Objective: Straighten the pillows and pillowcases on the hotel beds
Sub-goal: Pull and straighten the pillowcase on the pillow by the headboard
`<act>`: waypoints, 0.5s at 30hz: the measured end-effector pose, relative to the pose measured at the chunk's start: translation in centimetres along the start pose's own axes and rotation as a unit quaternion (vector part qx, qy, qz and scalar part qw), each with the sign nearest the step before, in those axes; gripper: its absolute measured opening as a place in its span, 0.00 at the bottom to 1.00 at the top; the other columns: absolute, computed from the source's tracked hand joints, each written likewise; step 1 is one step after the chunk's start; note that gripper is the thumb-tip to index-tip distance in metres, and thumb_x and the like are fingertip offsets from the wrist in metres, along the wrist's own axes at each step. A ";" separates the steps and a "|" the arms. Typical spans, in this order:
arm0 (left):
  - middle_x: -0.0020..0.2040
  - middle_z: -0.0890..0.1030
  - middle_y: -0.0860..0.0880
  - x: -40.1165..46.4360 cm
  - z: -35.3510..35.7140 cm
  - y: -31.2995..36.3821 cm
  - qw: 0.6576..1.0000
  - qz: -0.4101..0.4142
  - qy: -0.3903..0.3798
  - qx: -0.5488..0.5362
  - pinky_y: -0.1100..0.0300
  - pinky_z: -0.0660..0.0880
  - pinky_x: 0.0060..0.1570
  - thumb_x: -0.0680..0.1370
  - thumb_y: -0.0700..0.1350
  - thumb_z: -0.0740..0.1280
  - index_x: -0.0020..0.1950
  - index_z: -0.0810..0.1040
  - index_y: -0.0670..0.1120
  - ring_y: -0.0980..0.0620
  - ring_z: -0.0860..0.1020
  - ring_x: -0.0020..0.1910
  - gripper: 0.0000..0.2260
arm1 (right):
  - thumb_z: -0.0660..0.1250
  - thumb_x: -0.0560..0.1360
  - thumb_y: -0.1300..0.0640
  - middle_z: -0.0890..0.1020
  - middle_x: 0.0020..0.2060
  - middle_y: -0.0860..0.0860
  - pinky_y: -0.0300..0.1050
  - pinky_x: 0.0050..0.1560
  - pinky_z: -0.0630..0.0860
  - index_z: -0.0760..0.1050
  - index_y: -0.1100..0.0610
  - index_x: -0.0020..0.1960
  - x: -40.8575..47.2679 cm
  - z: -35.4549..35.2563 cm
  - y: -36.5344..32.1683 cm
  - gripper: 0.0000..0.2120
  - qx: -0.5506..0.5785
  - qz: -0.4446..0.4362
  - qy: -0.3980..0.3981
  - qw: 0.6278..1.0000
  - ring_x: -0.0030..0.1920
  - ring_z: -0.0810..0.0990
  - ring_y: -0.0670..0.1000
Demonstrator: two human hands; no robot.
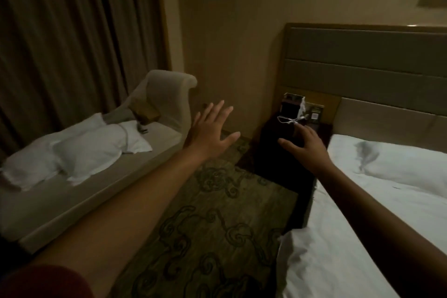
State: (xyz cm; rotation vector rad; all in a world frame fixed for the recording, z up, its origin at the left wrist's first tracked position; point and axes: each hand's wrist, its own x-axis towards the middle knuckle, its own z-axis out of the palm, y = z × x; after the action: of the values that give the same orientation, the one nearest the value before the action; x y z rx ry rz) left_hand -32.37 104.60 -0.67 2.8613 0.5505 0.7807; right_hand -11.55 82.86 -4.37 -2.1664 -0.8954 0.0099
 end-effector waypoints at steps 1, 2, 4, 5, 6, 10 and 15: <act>0.83 0.51 0.53 5.3 3.6 -2.3 0.998 0.024 -0.019 -0.052 0.42 0.51 0.77 0.78 0.66 0.58 0.80 0.55 0.59 0.48 0.49 0.81 0.32 | 0.69 0.70 0.30 0.64 0.78 0.52 0.59 0.72 0.68 0.64 0.46 0.77 4.3 1.2 1.5 0.41 -0.012 0.019 0.037 0.999 0.76 0.65 0.56; 0.83 0.50 0.53 7.4 5.0 -2.8 0.997 0.042 -0.021 -0.055 0.42 0.51 0.76 0.78 0.66 0.58 0.79 0.56 0.60 0.48 0.50 0.81 0.30 | 0.69 0.70 0.31 0.66 0.77 0.52 0.59 0.71 0.70 0.65 0.46 0.77 5.7 0.9 1.9 0.40 -0.018 0.010 0.043 0.999 0.74 0.67 0.56; 0.83 0.50 0.53 13.5 9.3 -4.4 0.992 0.080 -0.036 -0.086 0.40 0.49 0.76 0.78 0.66 0.58 0.78 0.57 0.63 0.47 0.50 0.81 0.29 | 0.70 0.71 0.32 0.68 0.75 0.53 0.60 0.69 0.72 0.66 0.46 0.76 10.4 1.5 3.4 0.39 -0.040 0.033 0.084 0.995 0.73 0.69 0.56; 0.83 0.50 0.53 15.5 10.9 -4.8 0.992 0.096 -0.030 -0.077 0.39 0.48 0.76 0.78 0.67 0.57 0.78 0.57 0.64 0.47 0.50 0.81 0.29 | 0.70 0.71 0.33 0.68 0.75 0.53 0.58 0.70 0.71 0.66 0.47 0.76 11.8 1.6 3.9 0.38 -0.044 0.036 0.085 0.995 0.73 0.69 0.56; 0.83 0.50 0.53 15.8 11.3 -5.2 0.992 0.102 -0.024 -0.067 0.39 0.48 0.76 0.77 0.67 0.57 0.77 0.57 0.64 0.47 0.51 0.81 0.29 | 0.71 0.71 0.34 0.68 0.75 0.54 0.54 0.71 0.69 0.67 0.48 0.76 11.9 1.6 3.2 0.38 -0.053 0.032 0.091 0.994 0.73 0.69 0.56; 0.82 0.50 0.54 28.3 18.9 -5.3 0.971 0.149 -0.082 -0.167 0.41 0.52 0.74 0.78 0.67 0.57 0.78 0.55 0.62 0.46 0.53 0.80 0.31 | 0.71 0.71 0.34 0.68 0.76 0.55 0.50 0.70 0.64 0.66 0.50 0.77 19.0 1.4 6.8 0.39 -0.111 0.131 0.149 0.974 0.75 0.66 0.57; 0.83 0.51 0.53 37.2 24.7 -1.2 0.954 0.164 -0.122 -0.218 0.40 0.58 0.75 0.78 0.64 0.60 0.79 0.56 0.58 0.45 0.54 0.80 0.32 | 0.70 0.71 0.33 0.67 0.76 0.54 0.54 0.73 0.63 0.66 0.50 0.76 23.2 -1.8 9.6 0.40 -0.137 0.187 0.191 0.954 0.77 0.62 0.55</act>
State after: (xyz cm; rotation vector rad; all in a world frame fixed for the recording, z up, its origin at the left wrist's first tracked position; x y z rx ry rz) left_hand 9.68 119.14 -4.77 2.5954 -0.1226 0.4938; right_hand 12.13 91.26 -3.33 -2.4501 -0.2698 -0.3525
